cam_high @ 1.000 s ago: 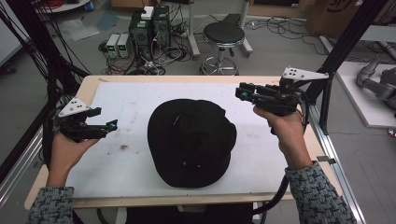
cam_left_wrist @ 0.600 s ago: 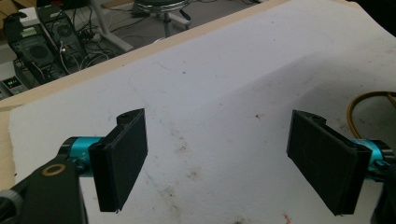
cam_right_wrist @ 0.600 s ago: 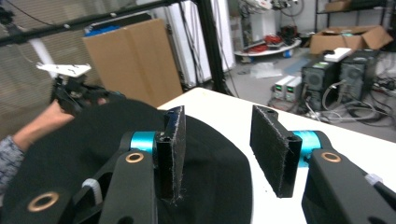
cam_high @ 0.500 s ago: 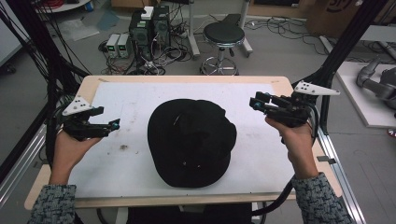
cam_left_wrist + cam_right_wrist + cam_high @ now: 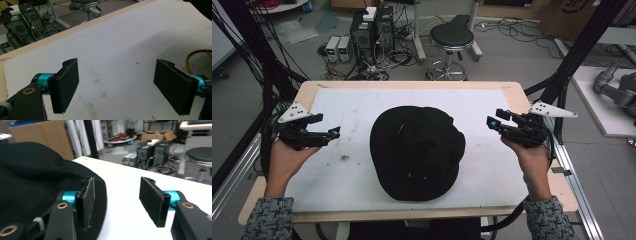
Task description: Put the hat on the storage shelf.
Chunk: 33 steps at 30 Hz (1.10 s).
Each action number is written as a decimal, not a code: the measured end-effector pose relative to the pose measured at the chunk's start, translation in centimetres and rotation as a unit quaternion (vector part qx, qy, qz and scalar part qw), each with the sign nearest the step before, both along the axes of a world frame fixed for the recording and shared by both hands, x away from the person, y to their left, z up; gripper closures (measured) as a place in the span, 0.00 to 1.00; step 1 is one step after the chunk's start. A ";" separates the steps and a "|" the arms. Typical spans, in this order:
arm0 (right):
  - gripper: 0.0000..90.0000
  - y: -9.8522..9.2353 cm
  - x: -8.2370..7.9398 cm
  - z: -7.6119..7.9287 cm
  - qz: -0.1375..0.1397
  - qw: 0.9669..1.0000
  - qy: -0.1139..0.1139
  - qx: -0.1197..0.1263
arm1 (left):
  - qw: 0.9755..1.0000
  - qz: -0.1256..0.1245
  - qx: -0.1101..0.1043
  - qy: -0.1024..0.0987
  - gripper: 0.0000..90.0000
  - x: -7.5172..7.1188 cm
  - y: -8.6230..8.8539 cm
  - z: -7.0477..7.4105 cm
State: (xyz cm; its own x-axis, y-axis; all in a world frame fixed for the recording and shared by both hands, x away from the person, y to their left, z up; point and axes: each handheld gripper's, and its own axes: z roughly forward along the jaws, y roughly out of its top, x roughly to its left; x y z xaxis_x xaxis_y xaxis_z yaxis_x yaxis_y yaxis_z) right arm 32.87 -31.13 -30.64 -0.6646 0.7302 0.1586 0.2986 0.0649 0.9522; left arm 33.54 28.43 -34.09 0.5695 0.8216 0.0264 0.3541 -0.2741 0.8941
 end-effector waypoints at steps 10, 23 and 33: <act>0.36 -0.7 -0.3 -2.1 -0.044 0.998 0.007 -0.035 | 1.000 -0.002 0.003 0.000 0.23 0.3 -0.2 0.1; 0.14 -1.9 0.2 -4.2 -0.111 0.991 0.039 -0.071 | 1.000 -0.001 0.002 0.004 0.23 0.5 -0.1 0.0; 0.14 -2.4 0.3 -4.5 -0.131 0.989 0.033 -0.063 | 1.000 0.002 0.000 0.001 0.23 0.6 0.0 0.0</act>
State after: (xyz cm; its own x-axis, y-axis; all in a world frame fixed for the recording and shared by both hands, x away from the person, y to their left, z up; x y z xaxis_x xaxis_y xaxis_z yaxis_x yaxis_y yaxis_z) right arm 33.18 -33.55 -35.11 -0.4415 0.8925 0.0925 0.3826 0.0940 0.9191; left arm 34.10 28.41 -34.13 0.5657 0.8242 0.0260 0.3567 -0.2730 0.8934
